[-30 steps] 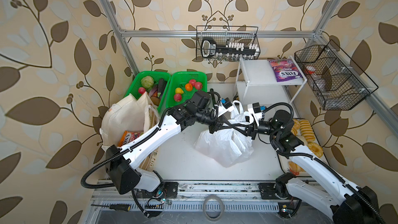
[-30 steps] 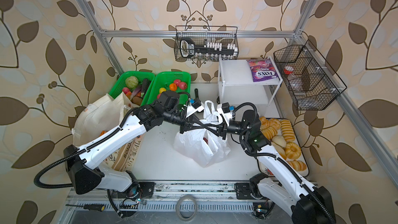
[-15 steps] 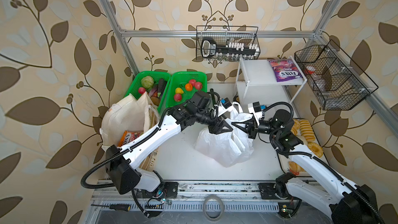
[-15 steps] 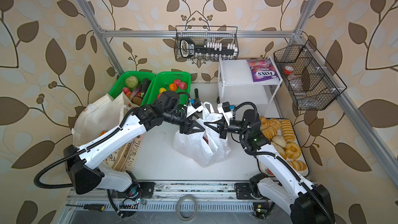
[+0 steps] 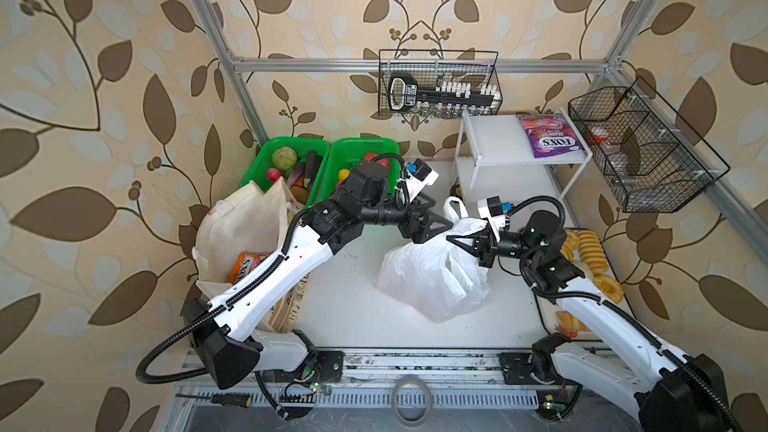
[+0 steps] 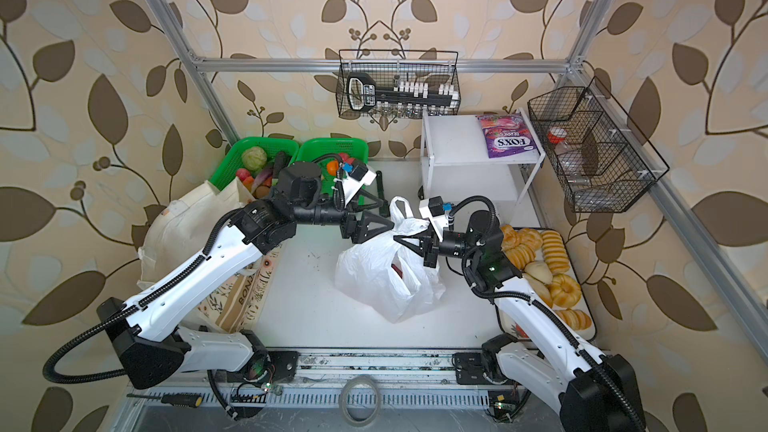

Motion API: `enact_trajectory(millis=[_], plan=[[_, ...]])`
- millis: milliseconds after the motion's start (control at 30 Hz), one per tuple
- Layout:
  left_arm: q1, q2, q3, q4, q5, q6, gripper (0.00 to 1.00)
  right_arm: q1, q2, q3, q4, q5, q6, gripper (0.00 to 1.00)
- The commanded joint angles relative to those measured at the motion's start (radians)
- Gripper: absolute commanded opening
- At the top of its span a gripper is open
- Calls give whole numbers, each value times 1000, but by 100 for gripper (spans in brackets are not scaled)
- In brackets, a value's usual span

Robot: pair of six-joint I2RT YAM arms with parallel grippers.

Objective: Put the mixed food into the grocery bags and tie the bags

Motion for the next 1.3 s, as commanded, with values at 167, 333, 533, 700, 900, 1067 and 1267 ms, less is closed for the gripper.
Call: enact_trajectory(millis=[167, 333, 533, 700, 900, 1067, 1267], plan=[[5, 147, 144, 92, 99, -156, 66, -3, 5, -3, -15, -20, -22, 6], [7, 169, 169, 63, 143, -154, 16, -5, 0, -3, -13, 13, -2, 7], [22, 88, 79, 42, -72, -161, 0, -5, -2, -17, 15, 92, 84, 8], [23, -3, -11, 70, -173, -184, 0, -5, -3, -47, 78, 161, 166, 8], [23, -53, -48, 61, -173, -195, 0, -5, 13, -56, 90, 216, 230, 8], [23, -73, -70, 51, -160, -224, 0, -7, 28, -56, 114, 252, 300, 6], [21, -86, -111, 77, -81, -302, 0, -8, 45, -44, 105, 319, 416, 6]])
